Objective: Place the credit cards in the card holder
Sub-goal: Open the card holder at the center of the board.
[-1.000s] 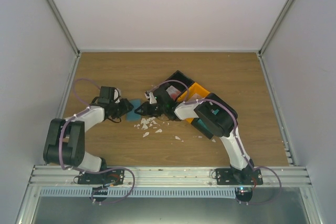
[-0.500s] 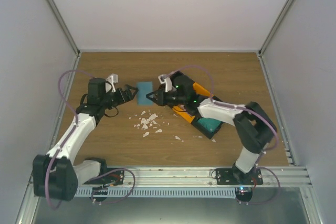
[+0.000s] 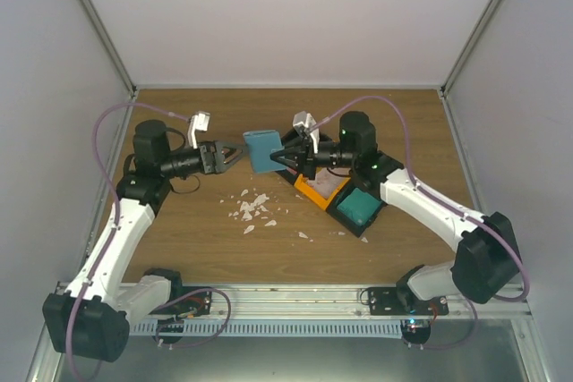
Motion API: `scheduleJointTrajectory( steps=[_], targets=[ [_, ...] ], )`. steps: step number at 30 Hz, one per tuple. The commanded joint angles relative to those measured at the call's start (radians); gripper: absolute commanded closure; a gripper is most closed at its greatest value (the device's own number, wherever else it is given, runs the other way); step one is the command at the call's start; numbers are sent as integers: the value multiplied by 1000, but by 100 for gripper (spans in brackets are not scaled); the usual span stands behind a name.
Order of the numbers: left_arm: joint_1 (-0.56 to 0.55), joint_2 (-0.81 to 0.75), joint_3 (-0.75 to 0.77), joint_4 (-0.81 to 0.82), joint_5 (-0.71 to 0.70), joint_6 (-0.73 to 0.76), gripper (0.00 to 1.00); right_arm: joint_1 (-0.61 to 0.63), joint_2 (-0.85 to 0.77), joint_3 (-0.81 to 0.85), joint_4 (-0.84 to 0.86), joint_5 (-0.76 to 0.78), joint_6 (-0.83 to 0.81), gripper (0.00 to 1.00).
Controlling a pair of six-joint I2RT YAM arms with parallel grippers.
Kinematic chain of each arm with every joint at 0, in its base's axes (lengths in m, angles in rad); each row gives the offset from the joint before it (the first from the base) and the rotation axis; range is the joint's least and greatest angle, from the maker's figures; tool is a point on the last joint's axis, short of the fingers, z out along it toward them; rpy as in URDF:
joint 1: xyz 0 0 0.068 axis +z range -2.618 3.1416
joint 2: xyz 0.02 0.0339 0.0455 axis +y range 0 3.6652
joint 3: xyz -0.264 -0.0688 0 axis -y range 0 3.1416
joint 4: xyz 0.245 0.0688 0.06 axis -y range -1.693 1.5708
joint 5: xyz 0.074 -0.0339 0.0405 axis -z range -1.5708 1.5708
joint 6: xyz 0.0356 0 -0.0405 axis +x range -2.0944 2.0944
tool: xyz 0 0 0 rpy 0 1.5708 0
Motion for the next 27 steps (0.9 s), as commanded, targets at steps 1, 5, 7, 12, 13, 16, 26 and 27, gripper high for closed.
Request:
scheduleJointTrajectory(
  steps=[1,5,7,12,13,16,26,27],
  targets=[
    [-3,-65,79,24,76,-136,1,23,-11,97,-93,82,-238,99],
    [-3,-109,145,-42,53,-231,1,74,32,172,-110,303,-436,100],
    [-4,-101,167,-96,53,-254,1,98,48,176,-66,388,-548,100],
    [7,-60,193,-202,71,-266,1,169,29,40,210,523,-874,100],
    [15,-56,195,-206,75,-273,1,182,19,4,285,546,-932,99],
    [38,-40,195,-214,80,-294,1,210,15,-51,414,580,-1056,99],
    [94,41,180,-153,155,-414,1,358,65,-145,730,735,-1376,100],
    [94,49,181,-143,165,-418,1,365,72,-144,737,737,-1397,100]
  ],
)
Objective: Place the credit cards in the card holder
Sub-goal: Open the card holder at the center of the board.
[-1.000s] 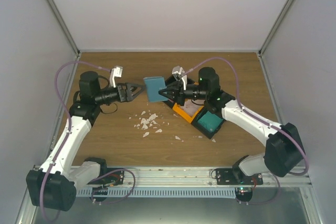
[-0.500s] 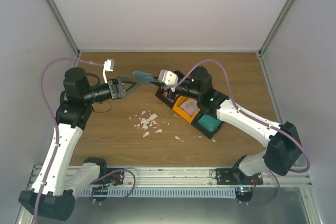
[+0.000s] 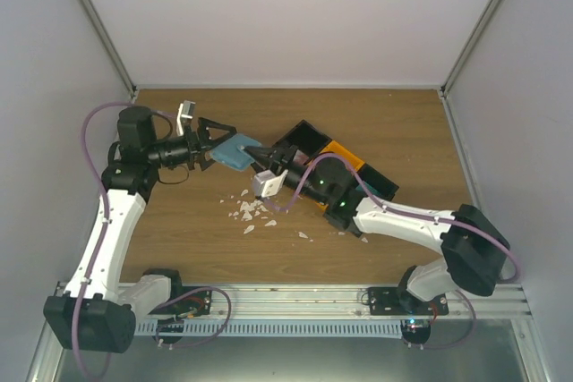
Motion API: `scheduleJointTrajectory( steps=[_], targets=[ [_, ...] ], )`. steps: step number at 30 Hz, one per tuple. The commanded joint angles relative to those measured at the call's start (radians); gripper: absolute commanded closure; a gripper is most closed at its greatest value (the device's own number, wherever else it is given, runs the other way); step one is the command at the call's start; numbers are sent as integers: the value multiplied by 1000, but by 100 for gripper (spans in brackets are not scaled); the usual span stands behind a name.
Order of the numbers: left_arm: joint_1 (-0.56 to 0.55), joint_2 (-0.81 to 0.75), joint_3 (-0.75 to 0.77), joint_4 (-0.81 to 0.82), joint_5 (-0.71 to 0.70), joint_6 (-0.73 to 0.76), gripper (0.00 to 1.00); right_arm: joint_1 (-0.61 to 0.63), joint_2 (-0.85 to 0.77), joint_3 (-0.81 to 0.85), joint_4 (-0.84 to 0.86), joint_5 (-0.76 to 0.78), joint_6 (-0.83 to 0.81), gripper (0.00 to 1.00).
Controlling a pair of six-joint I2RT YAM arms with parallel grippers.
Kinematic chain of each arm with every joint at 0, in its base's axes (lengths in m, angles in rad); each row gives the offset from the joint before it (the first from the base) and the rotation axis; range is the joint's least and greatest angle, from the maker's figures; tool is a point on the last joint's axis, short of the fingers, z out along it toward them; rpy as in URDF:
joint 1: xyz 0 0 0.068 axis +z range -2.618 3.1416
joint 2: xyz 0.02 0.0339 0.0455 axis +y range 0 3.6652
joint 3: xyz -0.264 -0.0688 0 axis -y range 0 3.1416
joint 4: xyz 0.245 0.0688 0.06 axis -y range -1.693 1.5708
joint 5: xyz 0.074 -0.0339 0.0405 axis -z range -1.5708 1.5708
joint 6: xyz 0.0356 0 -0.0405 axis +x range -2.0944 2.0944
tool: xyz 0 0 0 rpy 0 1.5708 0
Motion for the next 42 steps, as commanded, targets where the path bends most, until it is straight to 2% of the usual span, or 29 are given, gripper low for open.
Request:
scheduleJointTrajectory(
  steps=[1,9,14,16,17,20,22,23,25,27,31,34,38,42],
  targets=[
    [5,28,1,71,72,-55,4,52,36,6,198,77,-200,99],
    [6,35,-12,31,93,-5,57,58,75,-40,295,114,-279,98],
    [6,37,-22,35,94,9,84,57,73,-64,338,134,-273,95],
    [6,38,-22,38,90,21,94,57,69,-72,345,145,-257,88],
    [6,39,-22,42,87,27,99,59,66,-79,359,153,-242,79],
    [6,41,-21,59,54,63,100,61,34,-131,423,217,-146,44],
    [6,38,-29,86,-5,96,100,64,-19,-144,342,281,-32,23],
    [6,33,-32,94,-45,119,100,63,-52,-136,242,301,42,17],
    [5,22,-41,103,-155,168,100,56,-122,-91,-66,282,224,15],
    [1,5,-60,135,-248,201,100,45,-173,-27,-294,222,419,14],
    [-39,-38,-108,228,-368,235,100,36,-198,102,-553,201,827,12],
    [-106,-52,-130,270,-452,267,100,35,-157,226,-689,198,1148,14],
    [-184,-74,-160,300,-541,290,100,35,-103,298,-767,182,1469,22],
    [-218,-98,-206,351,-547,281,100,36,-59,336,-839,227,1605,32]
  ],
)
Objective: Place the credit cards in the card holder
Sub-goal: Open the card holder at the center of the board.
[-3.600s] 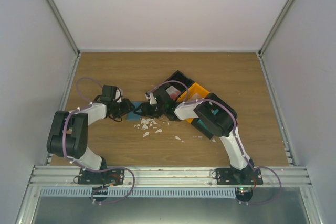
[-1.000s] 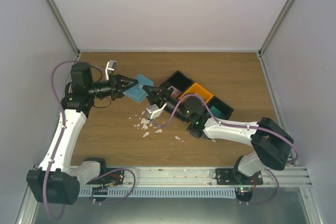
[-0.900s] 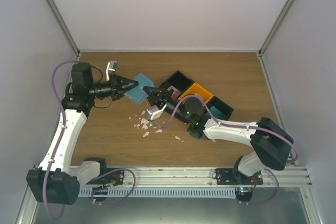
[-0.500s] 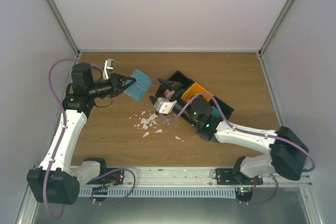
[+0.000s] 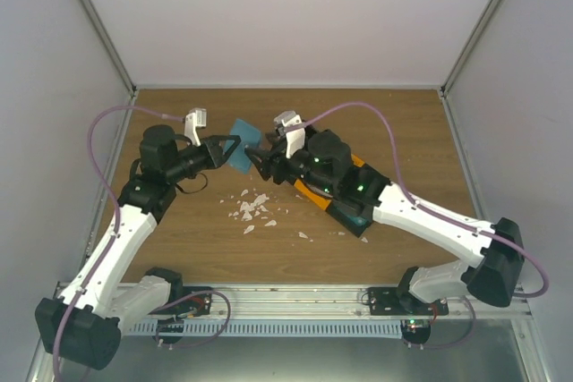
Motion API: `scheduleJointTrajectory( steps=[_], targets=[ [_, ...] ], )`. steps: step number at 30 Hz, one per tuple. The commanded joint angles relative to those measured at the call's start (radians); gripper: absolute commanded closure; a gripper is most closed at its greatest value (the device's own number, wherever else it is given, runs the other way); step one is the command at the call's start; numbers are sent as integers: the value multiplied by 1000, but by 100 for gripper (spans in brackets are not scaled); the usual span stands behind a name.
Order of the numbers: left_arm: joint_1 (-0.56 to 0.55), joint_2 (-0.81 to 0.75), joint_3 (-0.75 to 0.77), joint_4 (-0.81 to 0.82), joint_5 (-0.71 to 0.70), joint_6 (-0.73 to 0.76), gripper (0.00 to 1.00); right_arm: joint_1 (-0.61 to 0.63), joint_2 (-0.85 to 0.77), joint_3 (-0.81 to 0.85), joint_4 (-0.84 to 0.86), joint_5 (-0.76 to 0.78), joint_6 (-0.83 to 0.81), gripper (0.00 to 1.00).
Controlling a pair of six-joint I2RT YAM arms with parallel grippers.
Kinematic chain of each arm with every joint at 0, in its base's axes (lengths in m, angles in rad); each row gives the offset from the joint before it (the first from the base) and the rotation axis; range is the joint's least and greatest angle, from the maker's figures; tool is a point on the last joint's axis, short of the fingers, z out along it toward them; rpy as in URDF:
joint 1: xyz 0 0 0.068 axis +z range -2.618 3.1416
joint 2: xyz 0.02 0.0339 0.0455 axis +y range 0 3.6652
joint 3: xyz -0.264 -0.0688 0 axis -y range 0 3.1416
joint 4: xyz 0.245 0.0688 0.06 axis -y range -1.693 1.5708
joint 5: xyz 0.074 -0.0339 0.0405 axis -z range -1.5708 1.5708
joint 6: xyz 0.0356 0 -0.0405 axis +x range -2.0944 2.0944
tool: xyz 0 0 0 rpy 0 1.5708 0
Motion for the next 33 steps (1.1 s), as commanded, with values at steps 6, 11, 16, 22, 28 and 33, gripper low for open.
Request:
scheduleJointTrajectory(
  steps=[6,11,16,22,28,33],
  targets=[
    [-37,-50,-58,136,-46,23,100,-4,104,99,-270,86,329,38],
    [-39,-55,-77,159,-11,17,100,-3,140,126,-272,85,302,37],
    [-39,-55,-94,178,7,3,100,-3,158,127,-209,68,247,37],
    [-40,-55,-105,188,38,-12,100,-3,185,134,-220,195,252,37],
    [-39,-56,-98,173,3,-17,100,-3,200,116,-306,413,306,45],
    [-40,-56,-97,158,-39,-12,100,-2,189,106,-381,478,342,55]
  ],
)
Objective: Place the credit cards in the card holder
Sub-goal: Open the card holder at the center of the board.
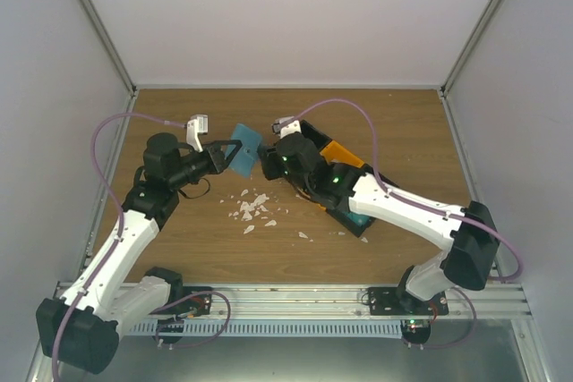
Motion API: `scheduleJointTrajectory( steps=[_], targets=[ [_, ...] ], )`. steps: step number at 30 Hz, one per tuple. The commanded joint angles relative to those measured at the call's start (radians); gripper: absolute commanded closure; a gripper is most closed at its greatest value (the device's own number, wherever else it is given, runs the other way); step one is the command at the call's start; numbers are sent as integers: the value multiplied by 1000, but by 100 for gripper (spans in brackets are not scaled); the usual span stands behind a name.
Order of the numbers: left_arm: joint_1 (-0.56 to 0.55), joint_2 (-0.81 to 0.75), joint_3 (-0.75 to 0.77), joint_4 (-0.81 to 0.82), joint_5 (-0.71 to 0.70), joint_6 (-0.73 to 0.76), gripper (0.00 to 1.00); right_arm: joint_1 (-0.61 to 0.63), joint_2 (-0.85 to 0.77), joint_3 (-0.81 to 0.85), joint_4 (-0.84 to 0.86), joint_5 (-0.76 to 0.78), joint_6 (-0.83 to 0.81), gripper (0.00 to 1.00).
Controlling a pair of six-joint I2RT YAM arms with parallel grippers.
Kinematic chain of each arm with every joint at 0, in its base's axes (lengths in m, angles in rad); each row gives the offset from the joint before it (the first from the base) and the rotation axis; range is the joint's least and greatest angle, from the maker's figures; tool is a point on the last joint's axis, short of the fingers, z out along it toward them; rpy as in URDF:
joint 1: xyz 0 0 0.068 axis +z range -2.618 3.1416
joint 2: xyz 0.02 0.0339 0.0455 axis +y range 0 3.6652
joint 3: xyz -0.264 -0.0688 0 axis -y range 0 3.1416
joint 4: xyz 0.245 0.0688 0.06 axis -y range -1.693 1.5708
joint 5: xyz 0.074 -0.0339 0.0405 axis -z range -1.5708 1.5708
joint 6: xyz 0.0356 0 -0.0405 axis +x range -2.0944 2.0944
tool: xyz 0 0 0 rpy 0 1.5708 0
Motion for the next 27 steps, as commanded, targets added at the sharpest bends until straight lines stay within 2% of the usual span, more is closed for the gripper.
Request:
scheduleJointTrajectory(
  steps=[1,4,6,8,10,13,24,25,27],
  targets=[
    [-6,-24,3,59,-5,0,100,-37,9,-10,-128,205,44,57],
    [-6,-17,5,57,-13,3,100,-44,16,3,-135,140,26,65],
    [-6,-15,10,53,-15,8,100,-49,12,10,-116,71,0,65],
    [-6,-13,11,51,-18,11,100,-48,-16,-15,-33,-25,-39,58],
    [-5,-12,9,46,-20,14,100,-49,-47,-45,58,-148,-81,47],
    [-5,-12,8,43,-13,17,100,-49,-47,-32,87,-227,-91,38],
    [-5,-11,1,60,30,23,100,-49,47,61,7,-247,-104,32],
    [-6,-10,0,63,32,22,100,-49,58,71,-6,-233,-98,32],
    [-5,-9,-2,66,41,19,100,-48,94,97,-63,-100,-62,34]
  ],
)
